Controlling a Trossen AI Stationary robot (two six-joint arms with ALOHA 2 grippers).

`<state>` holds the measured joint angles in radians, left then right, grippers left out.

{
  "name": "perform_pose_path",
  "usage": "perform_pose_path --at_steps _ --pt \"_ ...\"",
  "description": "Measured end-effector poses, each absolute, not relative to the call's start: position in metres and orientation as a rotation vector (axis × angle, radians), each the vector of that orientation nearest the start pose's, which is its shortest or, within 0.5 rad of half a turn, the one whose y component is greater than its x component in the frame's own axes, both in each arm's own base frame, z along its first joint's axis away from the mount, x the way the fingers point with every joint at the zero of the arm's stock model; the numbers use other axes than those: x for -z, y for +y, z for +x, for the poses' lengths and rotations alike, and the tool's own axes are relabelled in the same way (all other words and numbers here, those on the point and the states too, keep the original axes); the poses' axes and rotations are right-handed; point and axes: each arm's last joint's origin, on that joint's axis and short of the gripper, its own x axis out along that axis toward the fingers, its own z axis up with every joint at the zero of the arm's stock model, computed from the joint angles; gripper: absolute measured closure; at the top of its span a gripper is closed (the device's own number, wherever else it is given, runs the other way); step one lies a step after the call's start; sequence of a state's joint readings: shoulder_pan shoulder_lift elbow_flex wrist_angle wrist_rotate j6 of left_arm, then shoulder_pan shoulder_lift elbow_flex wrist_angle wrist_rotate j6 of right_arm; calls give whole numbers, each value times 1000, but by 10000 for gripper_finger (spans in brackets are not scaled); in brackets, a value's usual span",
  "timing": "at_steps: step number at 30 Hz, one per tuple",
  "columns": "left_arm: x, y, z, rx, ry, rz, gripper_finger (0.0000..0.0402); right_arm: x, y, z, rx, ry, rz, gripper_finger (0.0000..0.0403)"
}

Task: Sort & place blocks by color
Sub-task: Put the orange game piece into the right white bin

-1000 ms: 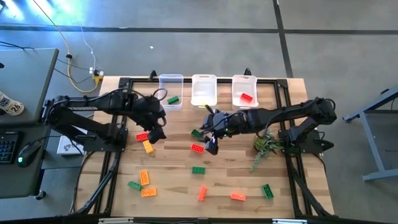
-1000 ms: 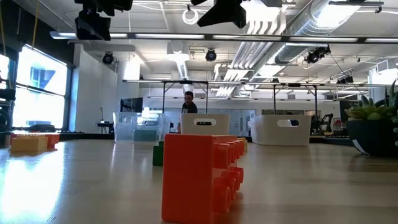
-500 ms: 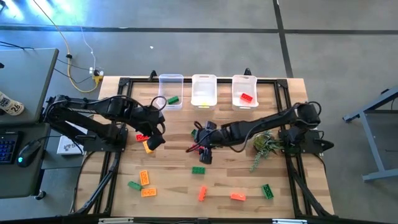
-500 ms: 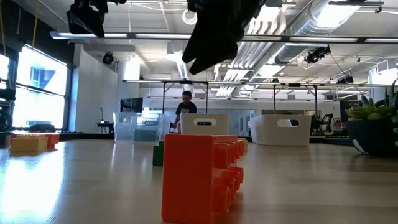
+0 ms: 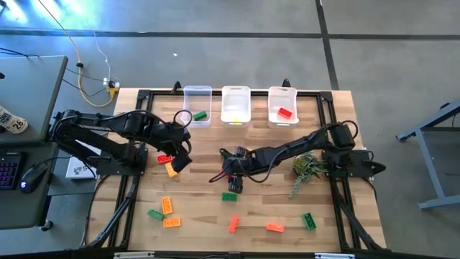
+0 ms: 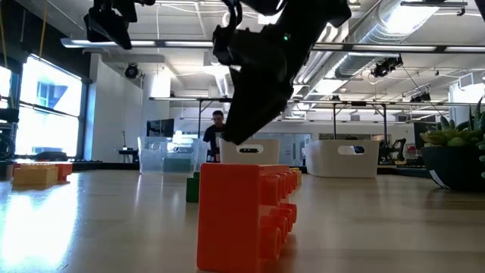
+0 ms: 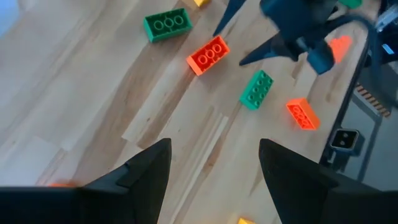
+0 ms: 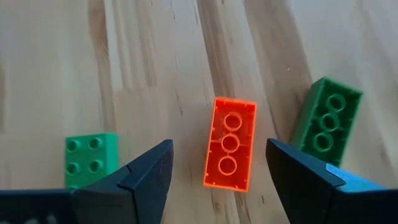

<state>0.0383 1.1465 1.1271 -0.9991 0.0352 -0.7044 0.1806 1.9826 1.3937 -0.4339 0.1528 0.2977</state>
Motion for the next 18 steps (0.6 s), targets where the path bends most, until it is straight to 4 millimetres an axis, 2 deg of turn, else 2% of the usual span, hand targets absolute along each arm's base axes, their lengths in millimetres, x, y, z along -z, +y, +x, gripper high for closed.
perform_pose_path --at_steps 8,15,18 --pt "-317 8 208 -381 968 -661 172 -150 70 411 168 1063 106 158" --pt "-317 8 208 -365 972 -632 172 -137 69 412 220 1083 147 158" --pt "-317 8 208 -364 971 -606 172 -135 68 413 234 1086 165 171"
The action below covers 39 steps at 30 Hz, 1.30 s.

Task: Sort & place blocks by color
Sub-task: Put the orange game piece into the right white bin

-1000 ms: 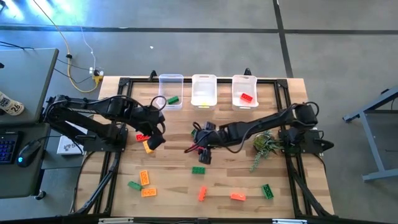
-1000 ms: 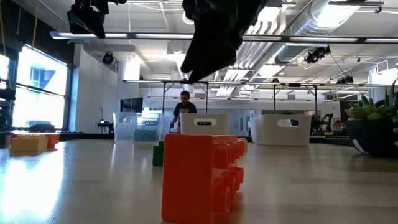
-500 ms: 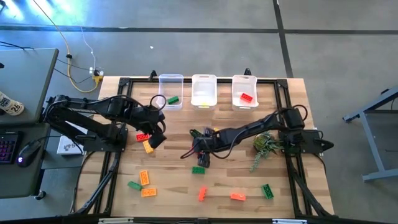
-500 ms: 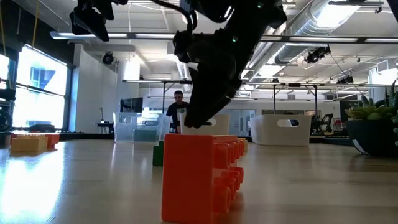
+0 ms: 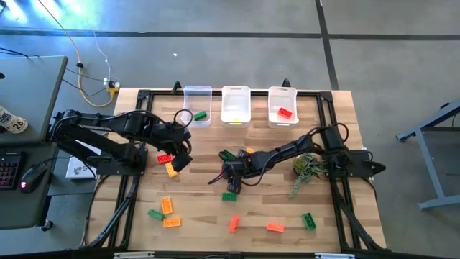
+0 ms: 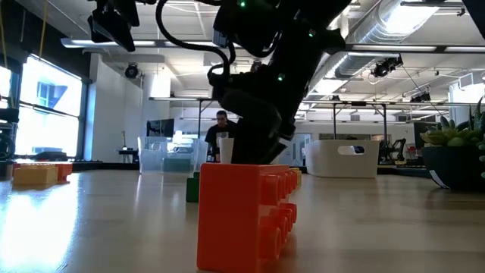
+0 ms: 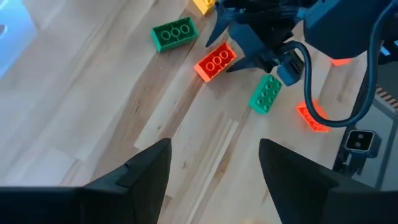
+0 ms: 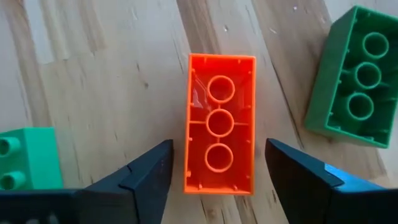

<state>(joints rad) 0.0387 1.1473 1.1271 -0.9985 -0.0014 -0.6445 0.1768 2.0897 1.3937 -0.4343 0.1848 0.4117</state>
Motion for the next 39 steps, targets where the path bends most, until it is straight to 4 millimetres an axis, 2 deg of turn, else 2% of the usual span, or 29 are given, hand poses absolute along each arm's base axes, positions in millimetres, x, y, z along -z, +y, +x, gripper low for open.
perform_pose_path --at_steps 8,22,29,34,39 --pt "-314 18 203 -479 989 -547 172 -135 63 414 227 1093 231 291" --pt "-313 53 193 -583 1018 -492 172 -140 25 417 258 1091 296 291" --pt "-313 71 188 -617 1023 -463 172 -177 -4 413 316 984 291 292" --pt "-313 81 183 -636 1029 -442 172 -204 -32 405 404 902 310 291" --pt "-313 89 180 -650 1035 -425 172 -218 -56 395 513 877 304 292"
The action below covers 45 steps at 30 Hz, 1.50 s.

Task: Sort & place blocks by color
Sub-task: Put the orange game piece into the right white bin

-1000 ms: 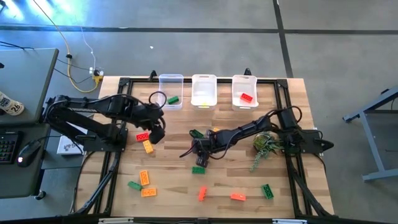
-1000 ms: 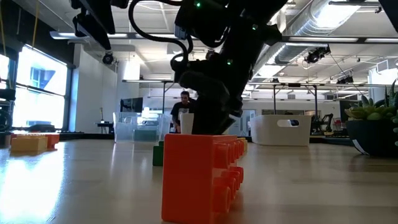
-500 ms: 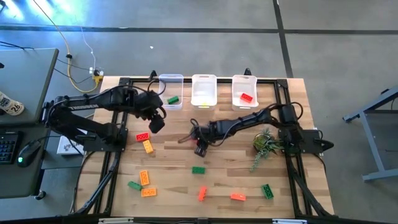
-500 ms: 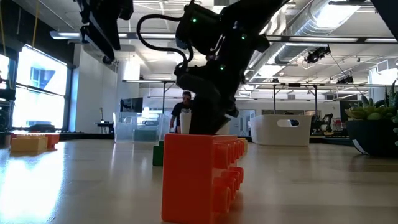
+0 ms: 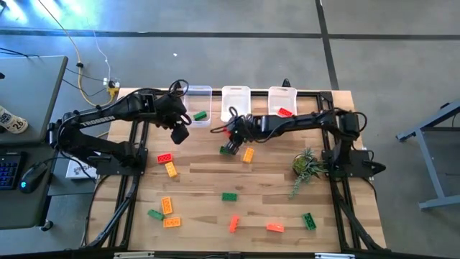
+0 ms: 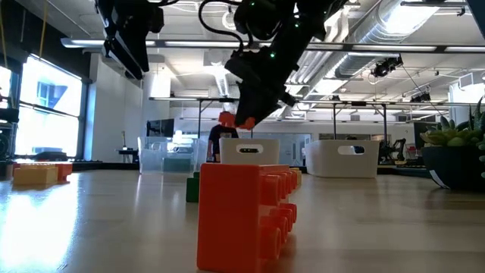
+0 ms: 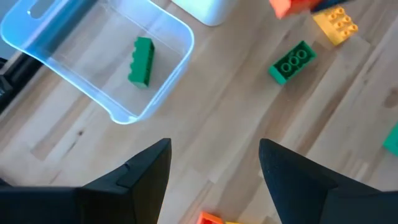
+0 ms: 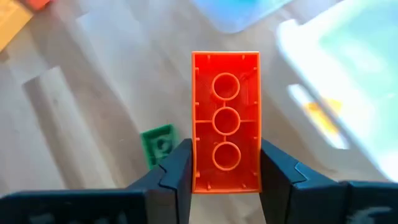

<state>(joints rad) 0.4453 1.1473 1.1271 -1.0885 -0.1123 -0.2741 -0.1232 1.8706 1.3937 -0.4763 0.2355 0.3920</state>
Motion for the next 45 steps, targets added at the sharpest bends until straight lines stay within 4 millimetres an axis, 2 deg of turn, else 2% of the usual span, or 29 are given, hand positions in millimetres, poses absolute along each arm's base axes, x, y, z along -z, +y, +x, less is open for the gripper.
perform_pose_path --at_steps 13,20,26,34,45 --pt "-313 95 177 -666 1034 -436 172 -233 -120 344 881 1034 303 292" --pt "-312 96 178 -720 1004 -538 172 -236 -157 314 992 1150 314 292" --pt "-312 96 178 -802 953 -673 172 -234 -182 294 948 1278 263 292" --pt "-312 96 178 -907 878 -851 172 -233 -202 271 877 1438 201 291" --pt "-309 93 180 -1025 820 -1049 172 -230 -222 247 685 1480 373 287"
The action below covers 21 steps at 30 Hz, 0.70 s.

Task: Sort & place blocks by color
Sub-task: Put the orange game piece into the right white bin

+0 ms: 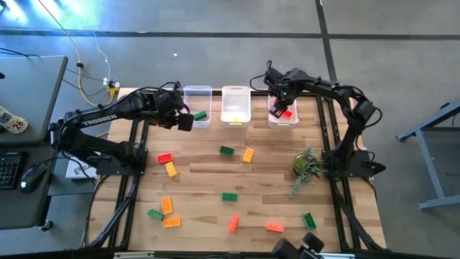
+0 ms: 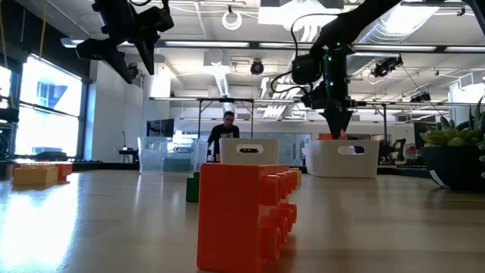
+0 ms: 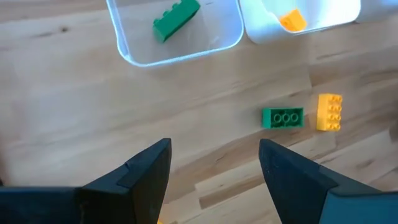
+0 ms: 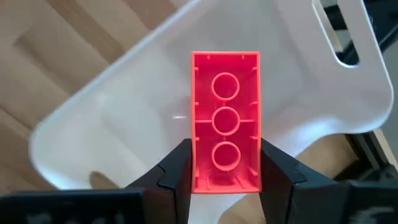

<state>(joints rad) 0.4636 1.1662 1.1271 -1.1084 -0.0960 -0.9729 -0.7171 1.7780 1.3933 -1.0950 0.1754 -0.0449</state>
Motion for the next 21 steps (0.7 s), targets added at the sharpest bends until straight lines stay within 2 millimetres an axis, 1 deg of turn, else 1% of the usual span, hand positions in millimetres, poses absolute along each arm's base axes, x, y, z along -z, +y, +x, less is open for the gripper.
perform_pose_path --at_steps 4,8,11,17,21 --pt "-304 90 187 -1040 839 -1077 172 -229 -228 241 696 1497 389 286" --pt "-294 86 201 -1052 888 -1089 172 -229 -230 238 674 1480 429 285" --pt "-285 80 212 -1050 940 -1081 172 -229 -231 238 648 1482 422 285" --pt "-268 62 230 -1089 1014 -1106 172 -229 -230 238 596 1493 386 284" --pt "-259 49 234 -1158 1074 -1116 172 -229 -230 238 580 1498 369 280"
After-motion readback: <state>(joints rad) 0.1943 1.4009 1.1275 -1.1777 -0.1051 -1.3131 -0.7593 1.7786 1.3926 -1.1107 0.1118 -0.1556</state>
